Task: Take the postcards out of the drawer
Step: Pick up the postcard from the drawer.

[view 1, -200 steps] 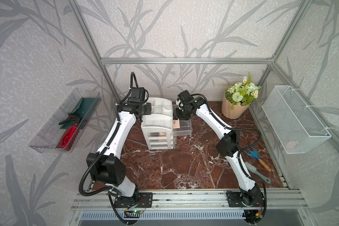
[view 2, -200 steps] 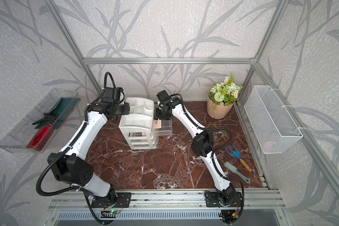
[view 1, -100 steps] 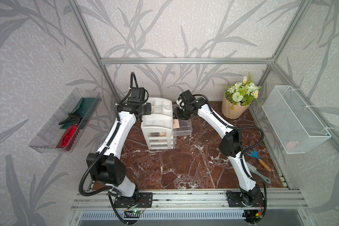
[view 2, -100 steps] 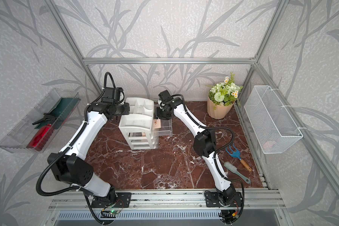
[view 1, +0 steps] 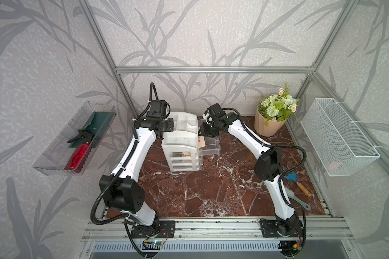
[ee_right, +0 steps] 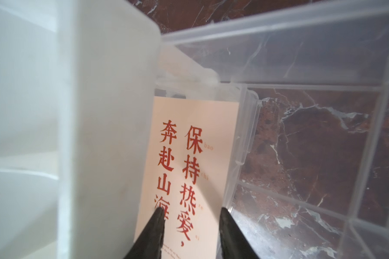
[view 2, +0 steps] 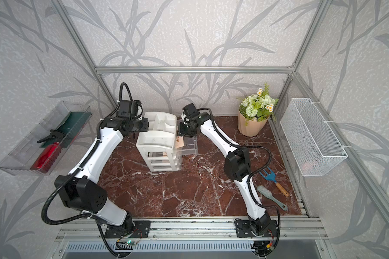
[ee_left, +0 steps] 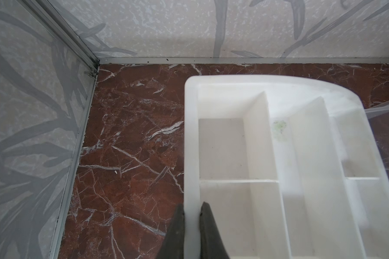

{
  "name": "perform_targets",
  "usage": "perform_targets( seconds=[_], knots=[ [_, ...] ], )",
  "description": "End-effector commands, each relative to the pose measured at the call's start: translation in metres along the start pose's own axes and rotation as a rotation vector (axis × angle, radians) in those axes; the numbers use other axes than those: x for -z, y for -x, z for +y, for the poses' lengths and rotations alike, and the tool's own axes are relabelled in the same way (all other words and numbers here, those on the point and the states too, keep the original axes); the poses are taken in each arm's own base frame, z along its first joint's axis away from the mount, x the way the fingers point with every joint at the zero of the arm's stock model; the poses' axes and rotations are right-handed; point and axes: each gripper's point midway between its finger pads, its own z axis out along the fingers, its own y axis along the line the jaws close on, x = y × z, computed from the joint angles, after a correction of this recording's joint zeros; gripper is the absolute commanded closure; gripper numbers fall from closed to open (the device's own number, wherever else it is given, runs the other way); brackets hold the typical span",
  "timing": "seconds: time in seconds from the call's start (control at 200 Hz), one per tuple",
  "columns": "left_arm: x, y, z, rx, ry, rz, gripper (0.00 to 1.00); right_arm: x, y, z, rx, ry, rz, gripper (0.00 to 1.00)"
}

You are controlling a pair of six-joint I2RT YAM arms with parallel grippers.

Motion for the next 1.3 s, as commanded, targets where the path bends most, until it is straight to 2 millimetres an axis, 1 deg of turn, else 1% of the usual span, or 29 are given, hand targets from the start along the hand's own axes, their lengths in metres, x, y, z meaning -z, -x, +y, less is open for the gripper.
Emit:
perform_targets(
  seconds=[0.0, 0.305, 0.57, 0.625, 0.675, 0.83, 0.91, 0.975, 1.15, 1.245, 1.295],
  knots=[
    [-0.001, -0.006, -0.013, 0.0, -0.048, 0.019, 1.0, 0.022, 0.002, 0.035, 0.038, 0.106, -0.028, 0.63],
    [-0.001, -0.006, -0.013, 0.002, -0.051, 0.019, 1.0, 0.018, -0.004, 0.039, 0.026, 0.154, -0.015, 0.8],
    [-0.001, -0.006, -0.014, 0.002, -0.057, 0.019, 1.0, 0.011, -0.006, 0.035, 0.016, 0.156, -0.005, 0.81],
    [-0.001, -0.006, -0.014, 0.003, -0.055, 0.017, 1.0, 0.01, -0.006, 0.035, 0.013, 0.158, -0.004, 0.82],
    [-0.001, -0.006, -0.014, 0.003, -0.055, 0.017, 1.0, 0.011, -0.005, 0.036, 0.015, 0.16, -0.007, 0.85],
    [0.002, -0.003, -0.014, 0.007, -0.057, 0.01, 1.0, 0.016, -0.001, 0.037, 0.018, 0.17, -0.019, 0.96],
    [0.005, 0.0, -0.014, 0.011, -0.057, -0.001, 1.0, 0.02, 0.003, 0.034, 0.017, 0.167, -0.027, 0.98],
    [0.009, 0.004, -0.013, 0.013, -0.058, -0.012, 0.96, 0.024, 0.005, 0.031, 0.016, 0.162, -0.037, 0.99],
    [0.02, 0.015, -0.012, 0.023, -0.055, -0.052, 0.8, 0.034, 0.011, 0.023, 0.009, 0.16, -0.062, 1.0],
    [0.026, 0.021, -0.012, 0.028, -0.058, -0.074, 0.74, 0.041, 0.014, 0.018, 0.005, 0.153, -0.078, 1.0],
    [0.03, 0.024, -0.011, 0.03, -0.059, -0.085, 0.73, 0.044, 0.015, 0.015, 0.001, 0.15, -0.088, 1.0]
  ],
)
